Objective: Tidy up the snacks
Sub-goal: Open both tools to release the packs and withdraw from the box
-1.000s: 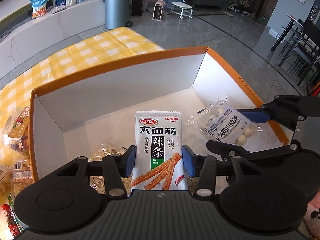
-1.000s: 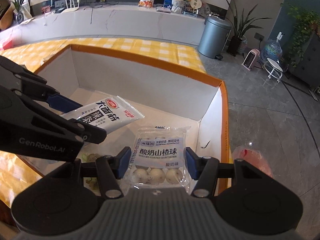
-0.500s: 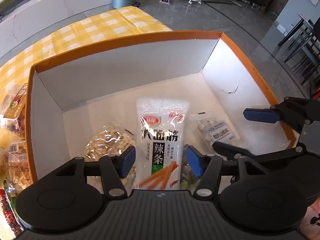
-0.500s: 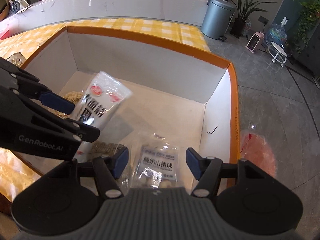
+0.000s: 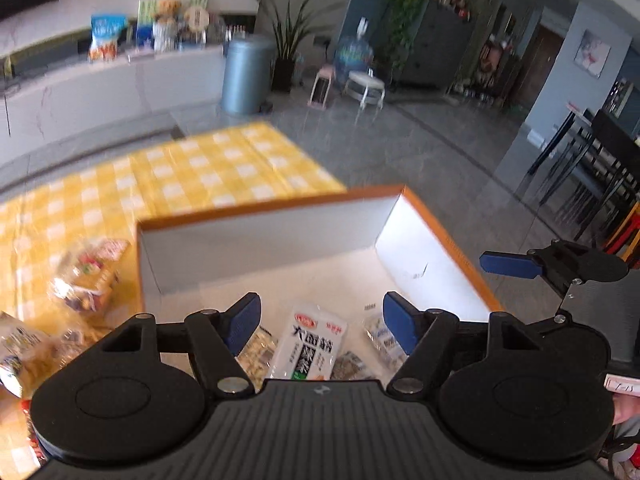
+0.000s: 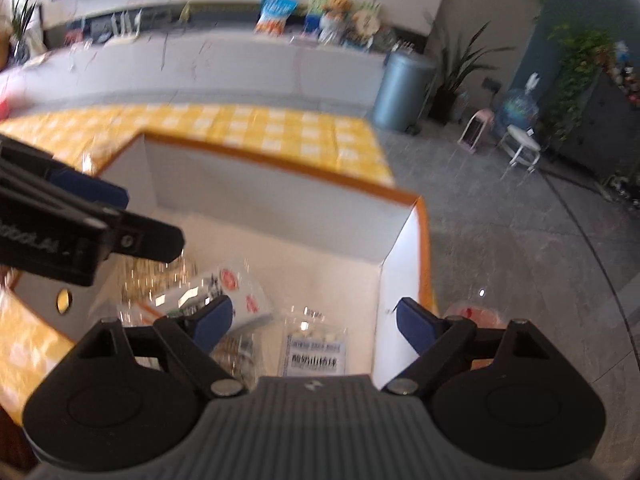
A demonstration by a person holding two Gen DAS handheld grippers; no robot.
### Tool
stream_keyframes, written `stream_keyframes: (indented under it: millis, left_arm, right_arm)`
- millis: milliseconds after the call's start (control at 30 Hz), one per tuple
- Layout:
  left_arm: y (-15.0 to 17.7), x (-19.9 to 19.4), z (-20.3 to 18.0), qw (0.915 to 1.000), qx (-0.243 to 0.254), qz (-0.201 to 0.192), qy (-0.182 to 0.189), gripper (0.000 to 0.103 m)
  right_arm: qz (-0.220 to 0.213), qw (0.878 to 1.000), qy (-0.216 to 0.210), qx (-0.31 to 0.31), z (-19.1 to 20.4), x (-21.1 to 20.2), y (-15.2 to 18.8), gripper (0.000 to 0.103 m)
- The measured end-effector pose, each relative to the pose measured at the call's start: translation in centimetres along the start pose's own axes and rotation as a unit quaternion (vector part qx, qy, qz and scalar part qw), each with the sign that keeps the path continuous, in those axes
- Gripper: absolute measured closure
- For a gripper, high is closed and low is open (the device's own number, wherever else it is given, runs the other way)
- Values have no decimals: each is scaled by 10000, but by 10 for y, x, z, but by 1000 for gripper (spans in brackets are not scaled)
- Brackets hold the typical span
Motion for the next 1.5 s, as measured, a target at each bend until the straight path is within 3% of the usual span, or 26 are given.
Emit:
stream_keyframes:
  millis: [233, 633, 833, 1100, 1500]
  left_arm:
    - [4, -59, 7, 9953, 302, -761, -525, 20]
    - [72, -127, 53, 9736, 365, -1073, -1980, 20]
    - [116, -144, 86, 9654, -163, -1009, -2399, 20]
    - [165, -150, 117, 9601, -755, -665, -2611, 20]
    - [223, -142, 144, 9605, -1099, -273, -2542, 20]
  right_arm:
    - [-1302, 9899, -284, 483, 26, -55, -8, 11]
    - [-2063, 9714, -849, 809, 113, -83, 26, 11]
    - [-1982, 9647, -1224, 1226, 155, -76, 44, 11]
    - [-1666, 9726, -1428, 775, 216, -62, 75, 12]
    - [-1012, 9812, -1617, 286, 275, -26, 103, 45]
Point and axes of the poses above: each gripper's, at about its wrist camera, not at the fingertips, and x roughly the way its jaws point, z to its left, y to its underside, the point moved 6 cm from there along x, roughly the way its jaws point, and after that the axes turned 14 degrees about x, right-handed, at the moved point
